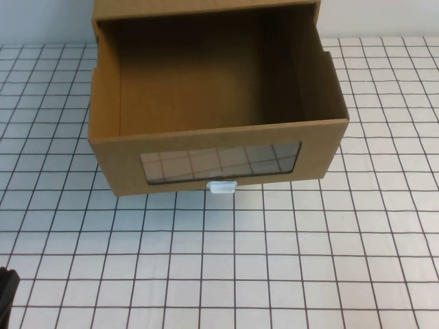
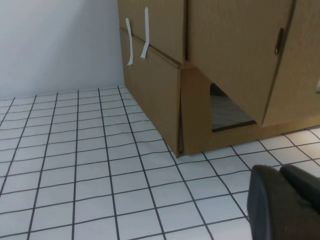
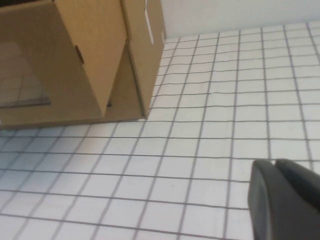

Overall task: Open the shoe box
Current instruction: 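Pull the top drawer of the cardboard box fully open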

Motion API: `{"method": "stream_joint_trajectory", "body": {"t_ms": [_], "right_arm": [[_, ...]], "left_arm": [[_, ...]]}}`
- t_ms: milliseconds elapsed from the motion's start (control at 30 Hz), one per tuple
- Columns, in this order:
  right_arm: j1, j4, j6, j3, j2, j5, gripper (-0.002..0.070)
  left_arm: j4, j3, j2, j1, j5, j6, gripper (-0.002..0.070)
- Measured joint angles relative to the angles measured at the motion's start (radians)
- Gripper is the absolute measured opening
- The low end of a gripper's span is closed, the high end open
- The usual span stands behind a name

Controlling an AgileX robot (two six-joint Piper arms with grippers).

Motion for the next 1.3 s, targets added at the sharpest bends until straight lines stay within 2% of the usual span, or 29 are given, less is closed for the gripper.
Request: {"method": "stream_joint_trajectory", "body": {"t_ms": [167, 267, 400, 567, 867, 1300], "right_arm": [[-0.009, -0.222, 0.0, 0.002, 0.0, -0.01, -0.0013], [-0.063, -0.261, 0.0, 0.015, -0.01, -0.03, -0.0013], [-0.133, -0.273, 0.0, 0.084, -0.072, -0.098, -0.0013], [-0.151, -0.241, 0.0, 0.189, -0.186, -0.134, -0.0013], [-0.151, -0.196, 0.0, 0.193, -0.201, 0.082, -0.0013], [-0.151, -0.196, 0.0, 0.193, -0.201, 0.101, -0.0014]], "left_arm": [[0.0, 0.0, 0.0, 0.0, 0.0, 0.0, -0.0002], [0.0, 0.0, 0.0, 0.0, 0.0, 0.0, -0.0002], [0.0, 0.0, 0.0, 0.0, 0.0, 0.001, -0.0002], [0.0, 0.0, 0.0, 0.0, 0.0, 0.002, -0.0002], [0.0, 0.0, 0.0, 0.0, 0.0, 0.004, -0.0002], [0.0, 0.0, 0.0, 0.0, 0.0, 0.004, -0.0002]]}}
